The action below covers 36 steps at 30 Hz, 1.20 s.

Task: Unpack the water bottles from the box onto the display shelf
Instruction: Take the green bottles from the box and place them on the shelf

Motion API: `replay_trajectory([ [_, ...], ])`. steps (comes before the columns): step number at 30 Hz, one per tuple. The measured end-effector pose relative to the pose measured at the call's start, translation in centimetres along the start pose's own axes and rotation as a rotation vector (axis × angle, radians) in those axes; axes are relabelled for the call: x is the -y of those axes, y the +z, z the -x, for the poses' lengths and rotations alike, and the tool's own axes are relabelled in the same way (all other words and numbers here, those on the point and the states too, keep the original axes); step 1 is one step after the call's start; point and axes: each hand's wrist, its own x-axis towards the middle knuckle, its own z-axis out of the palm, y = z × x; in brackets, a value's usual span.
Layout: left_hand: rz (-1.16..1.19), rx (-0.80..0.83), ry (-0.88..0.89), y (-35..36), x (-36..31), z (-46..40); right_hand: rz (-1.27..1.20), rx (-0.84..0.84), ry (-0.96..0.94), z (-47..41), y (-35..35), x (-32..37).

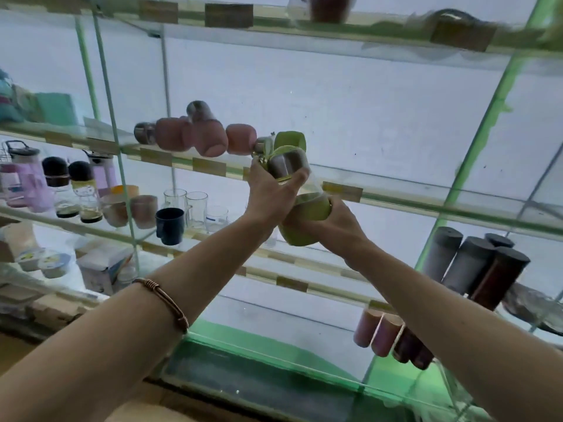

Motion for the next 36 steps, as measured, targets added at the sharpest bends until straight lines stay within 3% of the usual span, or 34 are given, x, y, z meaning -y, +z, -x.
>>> replay_trajectory([
  [9,0.091,-0.003,0.072,-0.7,-0.3,-10.2,0.091,-0.093,-0.037,-10.0,0.1,3.0],
  [12,-0.053,-0.052,0.117,-0.8,-0.2,-13.2,0.121,-0.112,-0.049,-12.5,-0.1,3.5],
  [20,0.078,-0.095,-0.004,-1.3,1.5,-19.2,0.344,-0.081,-0.092,-19.3,0.3,3.9],
  [23,0.081,-0.037,-0.049,-1.7,2.3,-20.7,0.421,-0.034,-0.094,-21.3,0.7,3.5],
  [30,0.042,-0.018,-0.112,-2.2,4.9,-23.8,0.409,0.045,-0.125,-23.9,2.1,2.0],
  [36,-0.302,-0.063,-0.023,-2.6,6.8,-24.2,0.494,0.029,-0.129,-24.3,3.2,1.4],
])
